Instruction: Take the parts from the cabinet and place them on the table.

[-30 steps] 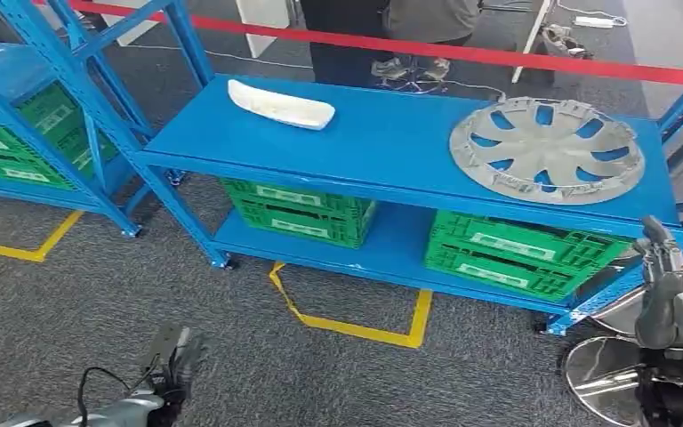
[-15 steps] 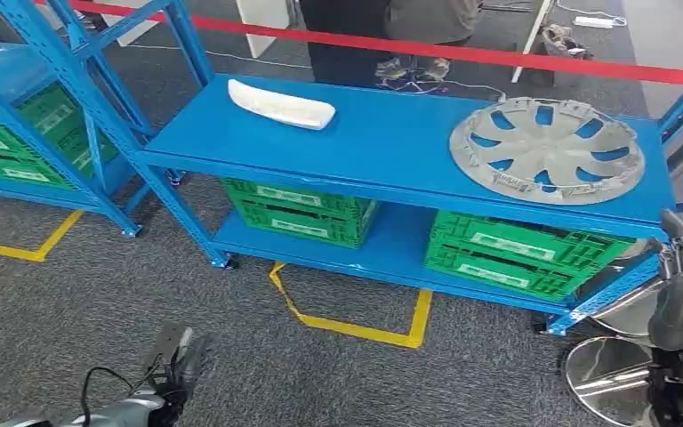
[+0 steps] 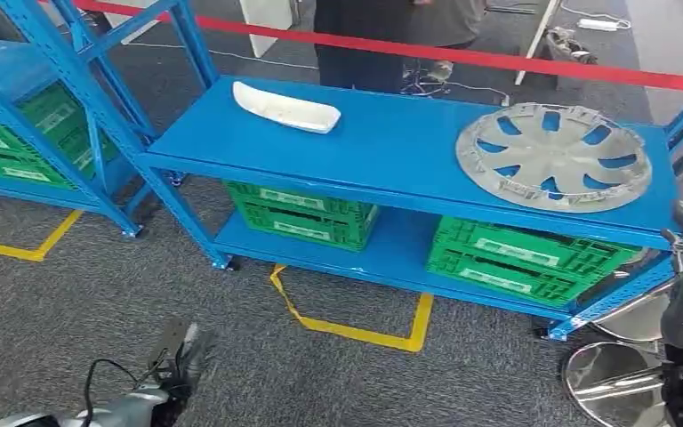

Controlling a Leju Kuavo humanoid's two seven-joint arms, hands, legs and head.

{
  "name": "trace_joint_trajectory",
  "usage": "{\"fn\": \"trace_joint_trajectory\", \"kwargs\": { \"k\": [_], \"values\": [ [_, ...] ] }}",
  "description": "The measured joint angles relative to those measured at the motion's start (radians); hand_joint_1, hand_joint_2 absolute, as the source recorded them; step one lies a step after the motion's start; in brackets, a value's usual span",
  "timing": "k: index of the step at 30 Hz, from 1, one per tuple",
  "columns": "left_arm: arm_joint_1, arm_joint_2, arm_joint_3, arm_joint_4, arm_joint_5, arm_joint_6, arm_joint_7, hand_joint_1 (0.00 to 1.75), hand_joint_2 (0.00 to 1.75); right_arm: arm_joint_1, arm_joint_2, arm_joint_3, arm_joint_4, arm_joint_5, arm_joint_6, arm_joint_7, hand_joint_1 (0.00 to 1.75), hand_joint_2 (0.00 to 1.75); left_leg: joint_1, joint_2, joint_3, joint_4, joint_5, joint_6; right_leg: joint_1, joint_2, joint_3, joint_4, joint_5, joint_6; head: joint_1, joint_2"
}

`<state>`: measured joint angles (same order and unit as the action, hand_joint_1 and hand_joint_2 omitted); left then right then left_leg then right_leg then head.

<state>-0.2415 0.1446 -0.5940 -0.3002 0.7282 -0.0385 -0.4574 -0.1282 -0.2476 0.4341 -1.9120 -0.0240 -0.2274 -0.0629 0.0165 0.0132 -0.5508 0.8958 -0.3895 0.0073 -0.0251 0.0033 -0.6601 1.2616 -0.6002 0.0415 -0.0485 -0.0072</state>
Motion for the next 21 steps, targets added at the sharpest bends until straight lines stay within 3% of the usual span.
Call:
{"fn": "trace_joint_trajectory", "kwargs": {
  "k": [1, 3, 4, 5, 6, 8, 10, 11, 13, 14, 15, 16, 18, 19, 20, 21],
  "values": [
    [0.000, -0.001, 0.000, 0.000, 0.000, 0.000, 0.000, 0.00, 0.00, -0.001, 0.000, 0.000, 0.000, 0.000, 0.001, 0.000, 0.00, 0.00, 0.004, -0.001, 0.004, 0.002, -0.005, -0.006, -0.006, -0.001, 0.017, -0.052, 0.043, 0.008, 0.001, 0.000],
    [0.000, -0.004, 0.000, 0.000, 0.000, 0.000, 0.000, 0.00, 0.00, -0.002, 0.000, 0.000, 0.000, 0.000, 0.005, 0.000, 0.00, 0.00, 0.016, -0.004, 0.013, 0.019, -0.021, -0.023, -0.022, -0.007, 0.095, -0.236, 0.153, 0.027, 0.002, 0.000],
    [0.000, -0.002, 0.000, 0.000, 0.000, 0.000, 0.000, 0.00, 0.00, -0.002, 0.000, 0.000, 0.001, 0.000, 0.008, 0.000, 0.00, 0.00, 0.017, -0.005, 0.012, 0.029, -0.031, -0.035, -0.025, -0.007, 0.115, -0.277, 0.144, 0.042, 0.006, 0.000],
    [-0.003, -0.002, 0.000, 0.000, 0.000, 0.000, 0.000, 0.00, 0.00, -0.004, 0.000, 0.001, 0.001, -0.003, 0.011, 0.001, 0.00, 0.00, 0.010, -0.007, 0.005, 0.047, -0.037, -0.044, -0.018, 0.002, 0.125, -0.289, 0.136, 0.019, 0.015, 0.000],
    [-0.003, -0.001, 0.000, 0.000, -0.002, 0.000, -0.001, 0.00, 0.00, -0.003, 0.000, 0.000, 0.001, -0.007, 0.011, 0.002, 0.00, 0.00, 0.011, -0.008, 0.002, 0.044, -0.033, -0.048, -0.014, 0.003, 0.119, -0.280, 0.134, 0.003, 0.009, 0.000],
    [-0.002, -0.001, 0.000, 0.000, -0.002, 0.000, 0.000, 0.00, 0.00, -0.005, 0.000, 0.000, 0.001, -0.009, 0.014, 0.001, 0.00, 0.00, 0.015, -0.006, 0.005, 0.041, -0.032, -0.053, -0.010, 0.008, 0.116, -0.275, 0.131, -0.012, 0.006, 0.000],
    [-0.007, -0.002, 0.000, 0.000, -0.003, 0.000, -0.001, 0.00, 0.00, -0.008, 0.000, 0.000, 0.000, -0.012, 0.019, -0.002, 0.00, 0.00, 0.019, -0.006, -0.006, 0.076, -0.056, -0.058, -0.011, 0.010, 0.129, -0.279, 0.129, -0.028, -0.002, 0.000],
    [-0.009, -0.003, 0.000, 0.000, -0.003, 0.000, -0.001, 0.00, 0.00, -0.012, 0.000, 0.000, 0.000, -0.013, 0.021, -0.003, 0.00, 0.00, 0.018, -0.007, -0.044, 0.148, -0.086, -0.056, -0.010, 0.010, 0.132, -0.279, 0.126, -0.033, -0.004, 0.000],
    [-0.007, -0.003, 0.000, 0.000, -0.003, 0.000, -0.001, 0.00, 0.00, -0.012, 0.000, 0.001, 0.001, -0.015, 0.023, -0.003, 0.00, 0.00, 0.012, -0.007, -0.151, 0.332, -0.147, -0.053, -0.003, 0.009, 0.135, -0.279, 0.120, -0.043, -0.011, 0.000],
    [-0.004, -0.003, 0.000, 0.000, -0.003, 0.000, -0.001, 0.00, 0.00, -0.012, 0.000, 0.002, 0.001, -0.015, 0.023, -0.003, 0.00, 0.00, 0.010, -0.007, -0.195, 0.394, -0.157, -0.049, 0.002, 0.011, 0.138, -0.279, 0.117, -0.047, -0.013, 0.000],
    [-0.002, -0.004, 0.000, 0.000, -0.003, 0.000, -0.001, 0.00, 0.00, -0.012, 0.000, 0.002, 0.001, -0.015, 0.024, -0.003, 0.00, 0.00, 0.007, -0.007, -0.218, 0.408, -0.140, -0.042, 0.007, 0.013, 0.142, -0.279, 0.113, -0.051, -0.015, 0.000],
    [-0.002, -0.003, 0.000, 0.000, -0.003, 0.000, -0.001, 0.00, 0.00, -0.012, 0.000, 0.002, 0.001, -0.015, 0.024, -0.003, 0.00, 0.00, 0.002, -0.008, -0.212, 0.368, -0.101, -0.033, 0.010, 0.015, 0.148, -0.279, 0.108, -0.053, -0.017, 0.000],
    [-0.003, -0.002, 0.000, 0.000, -0.003, 0.000, -0.001, 0.00, 0.00, -0.013, 0.000, 0.002, 0.001, -0.015, 0.024, -0.003, 0.00, 0.00, -0.014, -0.010, -0.140, 0.182, 0.011, -0.007, 0.015, 0.019, 0.164, -0.281, 0.097, -0.054, -0.017, 0.000],
    [-0.003, 0.001, 0.000, 0.000, -0.003, 0.000, -0.001, 0.00, 0.00, -0.013, 0.000, 0.002, 0.001, -0.015, 0.024, -0.003, 0.00, 0.00, -0.026, -0.014, -0.107, 0.093, 0.043, 0.008, 0.012, 0.021, 0.167, -0.282, 0.092, -0.054, -0.017, 0.000],
    [-0.005, 0.003, 0.000, 0.000, -0.003, 0.000, -0.001, 0.00, 0.00, -0.013, 0.000, 0.002, 0.001, -0.015, 0.024, -0.003, 0.00, 0.00, -0.028, -0.012, -0.091, 0.083, 0.022, 0.009, 0.020, 0.024, 0.166, -0.282, 0.087, -0.047, -0.013, 0.000],
    [-0.006, 0.004, 0.000, 0.000, -0.003, 0.001, -0.001, 0.00, 0.00, -0.013, 0.000, 0.002, 0.002, -0.015, 0.024, -0.003, 0.00, 0.00, -0.032, -0.012, -0.090, 0.071, 0.021, 0.005, 0.016, 0.026, 0.166, -0.283, 0.084, -0.042, -0.014, 0.000]
  ]
}}
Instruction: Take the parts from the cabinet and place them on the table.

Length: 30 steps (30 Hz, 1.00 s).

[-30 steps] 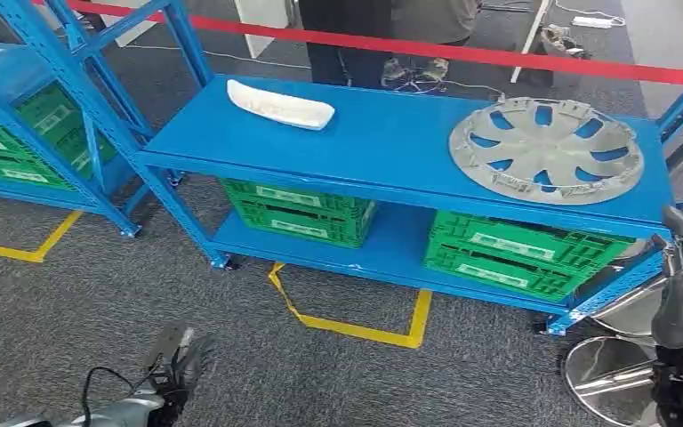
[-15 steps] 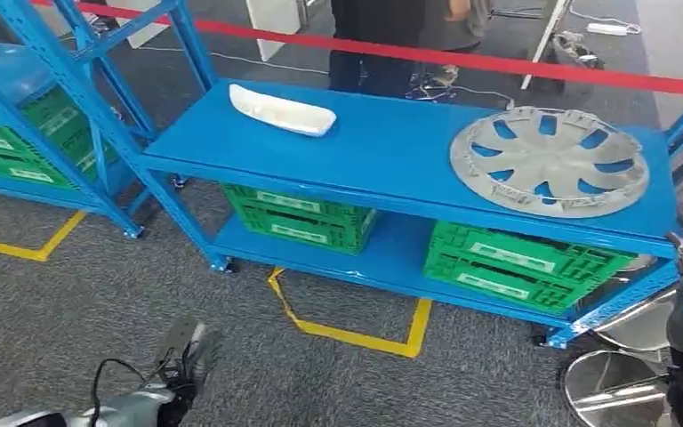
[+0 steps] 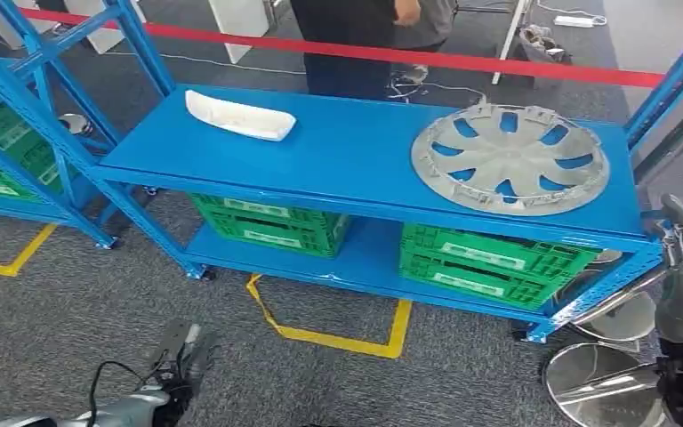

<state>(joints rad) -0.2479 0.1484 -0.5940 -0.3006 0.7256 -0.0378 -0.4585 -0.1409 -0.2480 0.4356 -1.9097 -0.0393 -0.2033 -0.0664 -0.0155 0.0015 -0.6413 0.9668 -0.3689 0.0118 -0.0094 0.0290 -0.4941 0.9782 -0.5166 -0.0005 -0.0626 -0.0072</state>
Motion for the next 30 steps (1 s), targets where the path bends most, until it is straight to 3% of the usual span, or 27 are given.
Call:
{"fn": "trace_joint_trajectory", "kwargs": {
  "k": [2, 4, 5, 7, 8, 9, 10, 13, 14, 15, 17, 19, 20, 23, 24, 25, 26, 28, 29, 30],
  "values": [
    [0.000, 0.001, 0.000, 0.000, 0.001, 0.002, 0.000, 0.00, 0.00, 0.001, 0.000, 0.000, 0.000, 0.000, 0.000, 0.000, 0.00, 0.00, -0.002, 0.000, 0.003, 0.001, -0.008, 0.001, -0.003, -0.001, 0.006, -0.011, -0.005, 0.008, -0.004, 0.000],
    [0.000, -0.002, 0.000, 0.000, 0.001, 0.002, -0.001, 0.00, 0.00, 0.002, 0.000, -0.002, 0.000, -0.001, 0.000, -0.002, 0.00, 0.00, 0.010, 0.002, 0.038, -0.033, -0.008, 0.001, 0.000, -0.008, 0.017, -0.006, -0.020, 0.017, -0.003, 0.000],
    [-0.001, -0.003, 0.000, 0.000, 0.001, 0.002, -0.002, 0.00, 0.00, -0.004, -0.001, -0.002, 0.000, -0.002, 0.000, -0.004, 0.00, 0.00, 0.012, 0.002, 0.052, -0.041, -0.013, 0.008, 0.001, -0.016, -0.003, 0.045, -0.043, 0.021, 0.005, 0.000],
    [-0.001, -0.005, 0.000, 0.000, 0.001, 0.002, -0.002, 0.00, 0.00, -0.002, -0.002, -0.002, 0.002, -0.003, -0.001, -0.004, 0.00, 0.00, 0.012, 0.002, 0.065, -0.041, -0.025, 0.012, 0.000, -0.017, -0.102, 0.221, -0.105, 0.027, 0.010, 0.000],
    [0.001, -0.006, 0.000, 0.000, 0.001, 0.002, -0.002, 0.00, 0.00, 0.002, -0.002, -0.002, 0.003, -0.003, -0.001, -0.004, 0.00, 0.00, 0.012, 0.002, 0.072, -0.041, -0.032, 0.012, -0.001, -0.017, -0.147, 0.288, -0.118, 0.030, 0.009, 0.000],
    [0.003, -0.007, 0.000, 0.000, 0.001, 0.002, -0.002, 0.00, 0.00, 0.004, -0.002, -0.002, 0.005, -0.004, -0.001, -0.005, 0.00, 0.00, 0.013, 0.001, 0.081, -0.040, -0.039, 0.011, -0.002, -0.018, -0.175, 0.315, -0.106, 0.034, 0.011, 0.000],
    [0.005, -0.008, 0.000, 0.000, 0.001, 0.002, -0.002, 0.00, 0.00, 0.003, -0.002, -0.002, 0.007, -0.005, -0.001, -0.005, 0.00, 0.00, 0.013, 0.001, 0.092, -0.040, -0.046, 0.010, -0.004, -0.020, -0.175, 0.287, -0.065, 0.038, 0.011, 0.000],
    [0.005, -0.011, 0.000, 0.000, 0.004, 0.002, -0.002, 0.00, 0.00, 0.001, -0.002, -0.003, 0.007, -0.006, 0.003, -0.007, 0.00, 0.00, 0.016, 0.000, 0.128, -0.036, -0.075, -0.002, -0.012, -0.027, -0.091, 0.038, 0.100, 0.042, 0.013, 0.000],
    [0.005, -0.010, 0.000, 0.000, 0.005, 0.002, -0.003, 0.00, 0.00, 0.000, -0.002, -0.002, 0.011, -0.008, 0.005, -0.008, 0.00, 0.00, 0.009, -0.001, 0.129, -0.032, -0.082, -0.009, -0.008, -0.030, -0.078, 0.025, 0.083, 0.041, 0.019, 0.000],
    [0.003, -0.010, 0.000, 0.000, 0.005, 0.002, -0.003, 0.00, 0.00, -0.004, -0.002, -0.002, 0.011, -0.010, 0.006, -0.008, 0.00, 0.00, 0.009, -0.002, 0.122, -0.024, -0.085, -0.014, -0.009, -0.027, -0.061, -0.002, 0.072, 0.028, 0.022, 0.000],
    [0.004, -0.010, 0.000, 0.000, 0.005, 0.002, -0.004, 0.00, 0.00, -0.003, -0.002, -0.002, 0.015, -0.015, 0.011, -0.009, 0.00, 0.00, 0.012, 0.000, 0.120, -0.029, -0.083, -0.022, -0.002, -0.021, -0.068, 0.007, 0.070, 0.012, 0.012, 0.000],
    [0.002, -0.008, 0.000, 0.000, 0.006, 0.002, -0.004, 0.00, 0.00, -0.006, -0.002, -0.002, 0.015, -0.019, 0.017, -0.010, 0.00, 0.00, 0.015, 0.000, 0.120, -0.015, -0.098, -0.034, -0.009, -0.019, -0.054, -0.004, 0.071, 0.001, 0.011, 0.000],
    [0.000, -0.009, 0.000, 0.000, 0.006, 0.002, -0.006, 0.00, 0.00, -0.010, -0.002, -0.002, 0.015, -0.021, 0.017, -0.011, 0.00, 0.00, 0.015, 0.000, 0.100, 0.028, -0.116, -0.040, -0.009, -0.020, -0.050, -0.006, 0.067, -0.004, 0.007, 0.000],
    [0.005, -0.008, 0.000, 0.000, 0.006, 0.002, -0.006, 0.00, 0.00, -0.013, -0.002, -0.001, 0.016, -0.021, 0.019, -0.011, 0.00, 0.00, 0.019, 0.000, -0.057, 0.285, -0.201, -0.052, -0.007, -0.020, -0.042, -0.006, 0.056, -0.016, 0.000, 0.000],
    [0.009, -0.009, 0.000, 0.000, 0.006, 0.002, -0.006, 0.00, 0.00, -0.013, -0.002, -0.001, 0.019, -0.022, 0.019, -0.011, 0.00, 0.00, 0.020, 0.000, -0.094, 0.325, -0.195, -0.052, -0.007, -0.019, -0.038, -0.006, 0.052, -0.017, -0.001, 0.000],
    [0.011, -0.009, 0.000, 0.000, 0.006, 0.002, -0.005, 0.00, 0.00, -0.013, -0.002, -0.001, 0.021, -0.022, 0.019, -0.011, 0.00, 0.00, 0.021, 0.000, -0.100, 0.310, -0.165, -0.051, -0.007, -0.017, -0.032, -0.006, 0.047, -0.016, -0.001, 0.000],
    [0.011, -0.008, 0.000, 0.000, 0.006, 0.002, -0.005, 0.00, 0.00, -0.014, -0.002, -0.001, 0.023, -0.023, 0.019, -0.011, 0.00, 0.00, 0.021, 0.000, -0.083, 0.253, -0.117, -0.049, -0.007, -0.015, -0.024, -0.006, 0.042, -0.015, -0.003, 0.000],
    [0.009, -0.007, 0.000, 0.000, 0.006, 0.002, -0.005, 0.00, 0.00, -0.015, -0.002, -0.001, 0.025, -0.024, 0.019, -0.011, 0.00, 0.00, 0.021, 0.000, -0.004, 0.057, -0.002, -0.038, -0.007, -0.014, -0.005, -0.006, 0.028, -0.011, -0.006, 0.000],
    [0.008, -0.006, 0.000, 0.000, 0.006, 0.002, -0.006, 0.00, 0.00, -0.016, -0.002, -0.001, 0.026, -0.024, 0.020, -0.011, 0.00, 0.00, 0.019, -0.002, 0.020, 0.002, 0.002, -0.032, -0.007, -0.013, -0.003, -0.008, 0.023, -0.007, -0.007, 0.000],
    [0.007, -0.005, 0.000, 0.000, 0.007, 0.002, -0.005, 0.00, 0.00, -0.018, -0.002, -0.001, 0.026, -0.024, 0.020, -0.011, 0.00, 0.00, 0.013, -0.003, 0.028, -0.016, -0.009, -0.029, -0.001, -0.010, -0.002, -0.007, 0.018, 0.000, -0.005, 0.000]
  ]
}}
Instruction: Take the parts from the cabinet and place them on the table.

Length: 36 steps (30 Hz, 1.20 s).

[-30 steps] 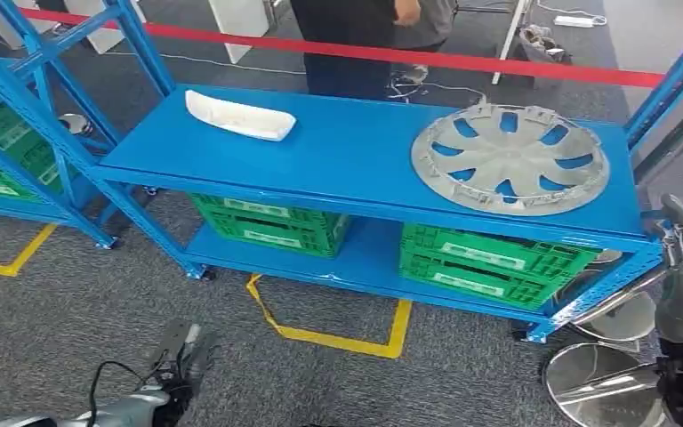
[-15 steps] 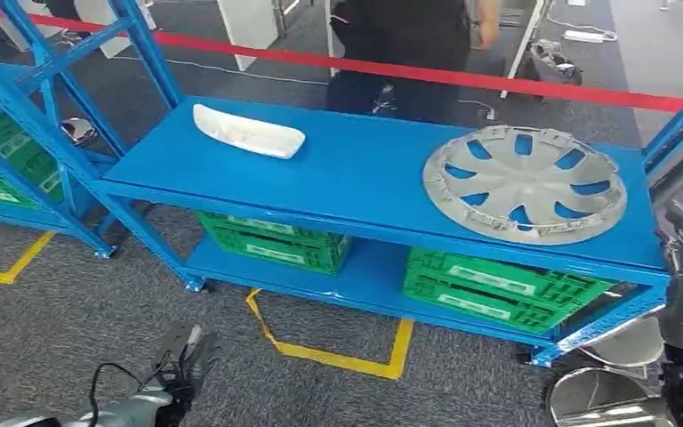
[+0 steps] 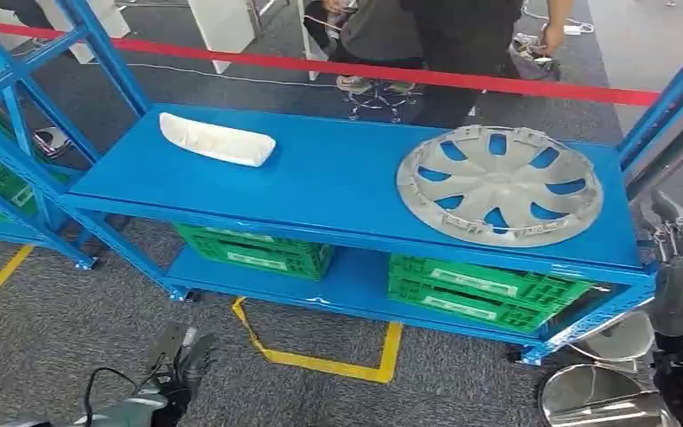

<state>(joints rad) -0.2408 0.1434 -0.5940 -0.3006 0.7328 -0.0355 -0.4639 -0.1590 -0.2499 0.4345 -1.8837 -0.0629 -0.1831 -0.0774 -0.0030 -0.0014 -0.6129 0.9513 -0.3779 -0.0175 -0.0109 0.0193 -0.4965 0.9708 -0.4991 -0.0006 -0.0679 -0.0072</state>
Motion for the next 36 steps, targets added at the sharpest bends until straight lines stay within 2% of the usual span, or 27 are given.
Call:
{"fn": "trace_joint_trajectory", "kwargs": {
  "k": [3, 4, 5, 6, 7, 8, 9, 16, 18, 25, 32, 33, 34, 35, 36],
  "values": [
    [-0.001, 0.000, 0.000, 0.000, 0.000, 0.000, 0.000, 0.00, 0.00, 0.000, 0.000, 0.000, 0.001, 0.000, 0.004, 0.000, 0.00, 0.00, -0.002, 0.000, 0.002, 0.001, -0.007, 0.012, -0.002, -0.001, 0.009, -0.014, -0.004, 0.014, 0.000, 0.000],
    [-0.001, 0.000, 0.000, 0.000, 0.000, 0.000, 0.000, 0.00, 0.00, -0.001, 0.000, 0.000, 0.001, 0.000, 0.004, 0.000, 0.00, 0.00, 0.010, 0.001, 0.012, -0.013, -0.004, 0.018, -0.001, -0.003, 0.006, -0.010, -0.013, 0.020, 0.001, 0.000],
    [-0.001, -0.001, 0.000, 0.000, 0.000, 0.000, 0.000, 0.00, 0.00, -0.002, 0.000, 0.000, 0.001, -0.002, 0.004, -0.001, 0.00, 0.00, 0.001, -0.002, 0.017, -0.012, -0.004, 0.012, 0.003, -0.009, 0.006, 0.006, -0.013, 0.020, 0.005, 0.000],
    [-0.002, 0.000, 0.000, 0.000, 0.000, 0.001, 0.000, 0.00, 0.00, -0.006, 0.000, 0.000, 0.002, -0.004, 0.004, -0.002, 0.00, 0.00, 0.002, -0.005, 0.022, -0.009, -0.009, 0.011, 0.004, -0.010, 0.006, -0.001, 0.011, -0.002, 0.011, 0.000],
    [-0.003, -0.001, 0.000, 0.000, 0.000, 0.005, 0.000, 0.00, 0.00, -0.008, 0.000, 0.000, 0.006, -0.006, 0.006, -0.001, 0.00, 0.00, -0.001, -0.006, 0.023, -0.008, -0.011, 0.013, 0.003, -0.011, 0.019, -0.018, 0.000, -0.011, 0.010, 0.000],
    [-0.003, -0.001, 0.000, 0.000, 0.000, 0.005, 0.000, 0.00, 0.00, -0.011, 0.000, 0.001, 0.008, -0.007, 0.008, -0.001, 0.00, 0.00, -0.003, -0.006, 0.022, -0.006, -0.014, 0.015, 0.001, -0.012, 0.030, -0.030, -0.016, -0.005, 0.015, 0.000],
    [-0.002, -0.002, 0.000, 0.000, 0.001, 0.005, 0.000, 0.00, 0.00, -0.011, 0.000, 0.001, 0.010, -0.007, 0.009, -0.002, 0.00, 0.00, -0.003, -0.006, 0.022, -0.005, -0.017, 0.018, 0.000, -0.012, 0.032, -0.032, -0.014, 0.003, 0.014, 0.000],
    [0.000, -0.003, 0.000, 0.000, 0.001, 0.007, 0.000, 0.00, 0.00, -0.015, 0.000, 0.001, 0.023, -0.007, 0.017, -0.005, 0.00, 0.00, -0.004, -0.006, 0.022, -0.002, -0.020, 0.021, 0.000, -0.012, 0.033, -0.036, -0.014, 0.005, 0.015, 0.000],
    [0.000, -0.003, 0.000, 0.000, 0.000, 0.007, 0.000, 0.00, 0.00, -0.017, 0.000, 0.001, 0.026, -0.007, 0.018, -0.005, 0.00, 0.00, -0.004, -0.006, 0.022, -0.002, -0.020, 0.021, 0.000, -0.012, 0.033, -0.037, -0.013, 0.008, 0.015, 0.000],
    [0.000, -0.003, 0.000, 0.000, -0.004, 0.007, 0.002, 0.00, 0.00, -0.030, 0.000, 0.002, 0.040, -0.006, 0.036, 0.013, 0.00, 0.00, -0.001, -0.005, 0.025, -0.003, -0.019, 0.020, 0.003, -0.012, 0.035, -0.037, -0.013, 0.008, 0.014, 0.000],
    [-0.001, -0.002, 0.000, 0.000, -0.007, 0.007, 0.002, 0.00, 0.00, -0.045, -0.001, 0.000, 0.058, 0.005, 0.052, 0.035, 0.00, 0.00, -0.008, -0.006, 0.025, 0.000, -0.025, 0.028, -0.003, -0.012, 0.038, -0.045, -0.013, 0.019, 0.013, 0.000],
    [-0.002, -0.002, 0.000, 0.000, -0.007, 0.007, 0.002, 0.00, 0.00, -0.048, -0.002, 0.000, 0.058, 0.005, 0.053, 0.035, 0.00, 0.00, 0.002, -0.005, 0.034, -0.016, -0.021, 0.033, 0.004, -0.012, 0.042, -0.046, -0.016, 0.023, 0.014, 0.000],
    [-0.001, -0.003, 0.000, 0.000, -0.007, 0.007, 0.002, 0.00, 0.00, -0.047, -0.004, 0.000, 0.059, 0.005, 0.053, 0.035, 0.00, 0.00, 0.006, -0.003, 0.045, -0.029, -0.018, 0.035, 0.001, -0.013, 0.040, -0.023, -0.030, 0.024, 0.013, 0.000],
    [-0.002, -0.003, 0.000, 0.000, -0.007, 0.007, 0.002, 0.00, 0.00, -0.051, -0.006, 0.000, 0.059, 0.005, 0.054, 0.034, 0.00, 0.00, 0.009, -0.001, 0.051, -0.034, -0.018, 0.039, 0.001, -0.014, 0.010, 0.037, -0.064, 0.025, 0.018, 0.000],
    [-0.003, -0.003, 0.000, 0.000, -0.007, 0.007, 0.002, 0.00, 0.00, -0.053, -0.010, -0.001, 0.061, 0.005, 0.053, 0.035, 0.00, 0.00, 0.010, 0.000, 0.053, -0.035, -0.020, 0.042, 0.000, -0.014, -0.039, 0.128, -0.104, 0.028, 0.019, 0.000]
  ]
}}
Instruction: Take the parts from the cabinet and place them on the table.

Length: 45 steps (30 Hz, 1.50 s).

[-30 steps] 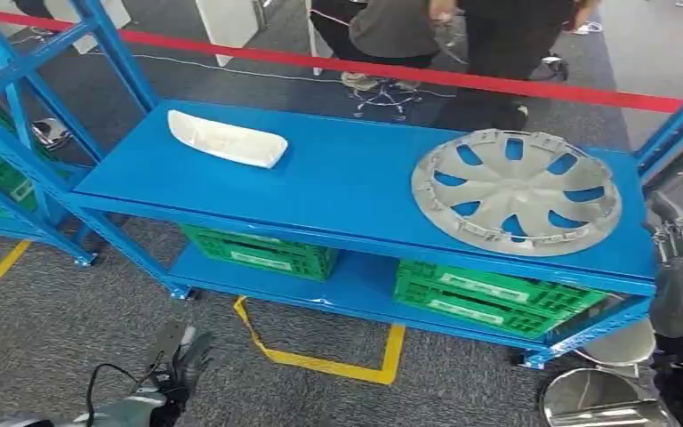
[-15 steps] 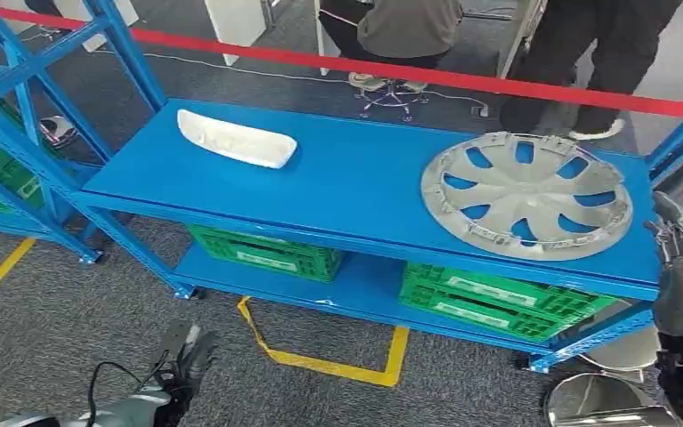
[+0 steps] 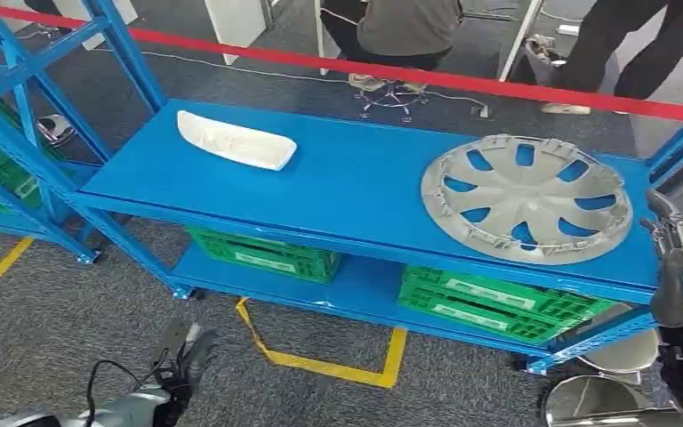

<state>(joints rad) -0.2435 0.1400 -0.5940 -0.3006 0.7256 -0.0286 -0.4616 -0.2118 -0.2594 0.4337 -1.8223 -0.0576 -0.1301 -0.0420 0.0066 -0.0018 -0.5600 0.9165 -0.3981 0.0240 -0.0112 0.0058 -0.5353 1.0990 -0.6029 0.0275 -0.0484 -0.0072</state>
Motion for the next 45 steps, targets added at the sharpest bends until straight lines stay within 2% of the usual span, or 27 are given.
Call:
{"fn": "trace_joint_trajectory", "kwargs": {
  "k": [1, 2, 3, 4, 5, 6, 7, 8, 9, 10, 11, 12, 14, 18, 20, 22, 23, 27, 31, 32, 35, 39, 42, 45],
  "values": [
    [0.000, -0.001, 0.000, 0.000, 0.000, 0.000, 0.000, 0.00, 0.00, 0.002, -0.003, 0.000, 0.003, 0.000, 0.000, 0.000, 0.00, 0.00, 0.000, 0.001, 0.001, 0.000, -0.002, 0.001, -0.003, 0.000, -0.051, 0.088, -0.031, 0.004, 0.001, 0.000],
    [0.001, -0.002, 0.000, 0.000, 0.000, 0.000, 0.000, 0.00, 0.00, 0.004, -0.004, 0.001, 0.005, 0.000, 0.001, 0.001, 0.00, 0.00, 0.000, 0.001, 0.002, 0.001, -0.005, -0.001, -0.006, 0.000, -0.094, 0.156, -0.047, 0.007, 0.001, 0.000],
    [0.002, -0.002, 0.000, 0.000, 0.000, 0.000, 0.000, 0.00, 0.00, 0.004, -0.004, 0.001, 0.008, 0.000, 0.002, 0.001, 0.00, 0.00, 0.001, 0.000, 0.004, 0.001, -0.007, -0.004, -0.010, 0.000, -0.117, 0.180, -0.038, 0.010, 0.001, 0.000],
    [0.004, -0.003, 0.000, 0.000, 0.000, 0.000, 0.000, 0.00, 0.00, 0.004, -0.004, 0.001, 0.011, 0.000, 0.003, 0.001, 0.00, 0.00, 0.004, 0.000, 0.009, 0.001, -0.010, -0.008, -0.015, -0.001, -0.114, 0.152, -0.002, 0.013, 0.001, 0.000],
    [0.004, -0.005, 0.000, 0.000, 0.000, 0.000, 0.000, 0.00, 0.00, 0.004, -0.005, 0.001, 0.014, -0.002, 0.004, 0.000, 0.00, 0.00, 0.008, -0.002, 0.015, 0.003, -0.014, -0.014, -0.019, -0.001, -0.087, 0.079, 0.053, 0.017, 0.001, 0.000],
    [0.004, -0.006, 0.000, 0.000, 0.000, 0.000, 0.000, 0.00, 0.00, 0.004, -0.005, 0.001, 0.016, -0.003, 0.004, 0.000, 0.00, 0.00, 0.014, -0.004, 0.021, 0.008, -0.020, -0.023, -0.024, -0.003, -0.045, -0.025, 0.116, 0.023, 0.001, 0.000],
    [0.003, -0.005, 0.000, 0.000, 0.000, 0.000, 0.000, 0.00, 0.00, 0.004, -0.005, 0.001, 0.019, -0.005, 0.003, -0.002, 0.00, 0.00, 0.015, -0.005, 0.023, 0.016, -0.028, -0.032, -0.031, -0.006, -0.013, -0.111, 0.159, 0.030, 0.005, 0.000],
    [0.002, -0.001, 0.000, 0.000, 0.000, 0.000, 0.001, 0.00, 0.00, 0.004, -0.005, 0.002, 0.023, -0.006, 0.002, -0.003, 0.00, 0.00, 0.009, -0.008, 0.020, 0.024, -0.033, -0.041, -0.024, 0.000, -0.008, -0.126, 0.141, 0.033, 0.012, 0.000],
    [0.001, -0.003, 0.000, 0.000, -0.003, 0.000, 0.002, 0.00, 0.00, 0.007, -0.006, 0.001, 0.024, -0.007, 0.000, -0.002, 0.00, 0.00, 0.009, -0.009, 0.015, 0.029, -0.031, -0.046, -0.027, 0.007, 0.000, -0.126, 0.144, 0.015, 0.011, 0.000],
    [0.000, -0.002, 0.000, 0.000, -0.003, 0.000, 0.003, 0.00, 0.00, 0.011, -0.006, 0.002, 0.026, -0.008, 0.000, -0.003, 0.00, 0.00, 0.007, -0.010, 0.012, 0.033, -0.035, -0.045, -0.028, 0.006, -0.003, -0.128, 0.148, 0.015, 0.008, 0.000],
    [0.001, -0.002, 0.000, 0.000, -0.003, 0.000, 0.003, 0.00, 0.00, 0.013, -0.006, 0.002, 0.027, -0.009, 0.000, -0.003, 0.00, 0.00, 0.008, -0.010, 0.011, 0.030, -0.027, -0.037, -0.026, 0.010, -0.004, -0.127, 0.149, 0.013, 0.007, 0.000],
    [0.001, -0.002, 0.000, 0.000, -0.003, 0.000, 0.003, 0.00, 0.00, 0.012, -0.006, 0.002, 0.027, -0.009, 0.000, -0.003, 0.00, 0.00, 0.008, -0.009, 0.013, 0.027, -0.026, -0.034, -0.025, 0.012, -0.005, -0.127, 0.149, 0.012, 0.003, 0.000],
    [-0.002, -0.002, 0.000, 0.000, -0.004, 0.000, 0.003, 0.00, 0.00, 0.013, -0.007, 0.002, 0.029, -0.009, 0.000, -0.003, 0.00, 0.00, 0.009, -0.009, 0.018, 0.020, -0.024, -0.032, -0.023, 0.014, -0.005, -0.127, 0.148, 0.010, 0.000, 0.000],
    [-0.004, -0.002, 0.000, 0.000, -0.006, 0.001, 0.003, 0.00, 0.00, 0.013, -0.007, 0.002, 0.030, -0.009, 0.000, -0.003, 0.00, 0.00, 0.013, -0.007, 0.021, 0.012, -0.023, -0.033, -0.016, 0.013, -0.005, -0.127, 0.145, -0.004, -0.003, 0.000],
    [-0.003, -0.003, 0.000, 0.000, -0.006, 0.006, 0.003, 0.00, 0.00, 0.013, -0.008, 0.002, 0.031, -0.009, 0.000, -0.003, 0.00, 0.00, 0.015, -0.007, 0.021, 0.010, -0.022, -0.037, -0.014, 0.013, -0.005, -0.127, 0.144, -0.005, -0.003, 0.000],
    [-0.003, -0.003, 0.000, 0.000, -0.006, 0.010, 0.003, 0.00, 0.00, 0.012, -0.010, 0.002, 0.031, -0.009, 0.005, -0.001, 0.00, 0.00, 0.018, -0.007, 0.021, 0.007, -0.022, -0.058, -0.011, 0.011, -0.005, -0.127, 0.143, -0.010, -0.003, 0.000],
    [-0.003, -0.003, 0.000, 0.000, -0.006, 0.010, 0.003, 0.00, 0.00, 0.012, -0.011, 0.002, 0.032, -0.009, 0.005, 0.002, 0.00, 0.00, 0.020, -0.007, 0.021, 0.007, -0.024, -0.064, -0.010, 0.011, -0.005, -0.127, 0.143, -0.010, -0.003, 0.000],
    [-0.003, -0.004, 0.000, 0.000, -0.006, 0.010, 0.002, 0.00, 0.00, 0.005, -0.013, 0.001, 0.039, 0.013, -0.032, 0.038, 0.00, 0.00, 0.019, -0.007, 0.020, 0.009, -0.024, -0.066, -0.009, 0.010, -0.004, -0.127, 0.143, -0.010, -0.003, 0.000],
    [-0.002, -0.003, 0.000, 0.000, -0.003, 0.011, -0.001, 0.00, 0.00, -0.003, -0.019, 0.003, 0.040, 0.027, -0.032, 0.118, 0.00, 0.00, 0.016, -0.007, 0.018, 0.012, -0.025, -0.067, -0.010, 0.010, -0.003, -0.127, 0.144, -0.010, -0.003, 0.000],
    [-0.002, -0.003, 0.000, 0.000, -0.001, 0.011, -0.002, 0.00, 0.00, -0.006, -0.021, 0.006, 0.041, 0.028, -0.025, 0.136, 0.00, 1.75, 0.016, -0.007, 0.018, 0.013, -0.025, -0.067, -0.010, 0.010, -0.003, -0.127, 0.144, -0.009, -0.003, 0.000],
    [-0.001, -0.003, 0.000, 0.000, 0.001, 0.011, -0.003, 0.00, 0.00, -0.018, -0.026, 0.010, 0.041, 0.037, -0.016, 0.172, 0.00, 1.75, 0.015, -0.007, 0.017, 0.015, -0.026, -0.065, -0.011, 0.009, -0.003, -0.127, 0.144, -0.009, -0.003, 0.000],
    [-0.001, -0.001, 0.000, 0.000, 0.005, 0.011, -0.005, 0.00, 0.00, -0.059, -0.052, 0.031, 0.045, 0.076, 0.010, 0.305, 0.00, 1.75, 0.015, -0.007, 0.017, 0.016, -0.026, -0.065, -0.012, 0.009, -0.003, -0.127, 0.144, -0.008, -0.003, 0.000],
    [-0.001, -0.001, 0.000, 0.000, 0.012, 0.010, -0.006, 0.00, 0.00, -0.102, -0.080, 0.055, 0.051, 0.098, 0.067, 0.394, 0.00, 1.75, 0.014, -0.007, 0.016, 0.016, -0.026, -0.065, -0.012, 0.009, -0.003, -0.127, 0.145, -0.008, -0.003, 0.000],
    [0.000, 0.002, 0.000, 0.000, 0.015, 0.008, -0.006, 0.00, 0.00, -0.140, -0.108, 0.082, 0.060, 0.108, 0.110, 0.433, 0.00, 1.75, 0.014, -0.007, 0.016, 0.017, -0.026, -0.065, -0.012, 0.009, -0.003, -0.127, 0.145, -0.008, -0.003, 0.000]
  ]
}}
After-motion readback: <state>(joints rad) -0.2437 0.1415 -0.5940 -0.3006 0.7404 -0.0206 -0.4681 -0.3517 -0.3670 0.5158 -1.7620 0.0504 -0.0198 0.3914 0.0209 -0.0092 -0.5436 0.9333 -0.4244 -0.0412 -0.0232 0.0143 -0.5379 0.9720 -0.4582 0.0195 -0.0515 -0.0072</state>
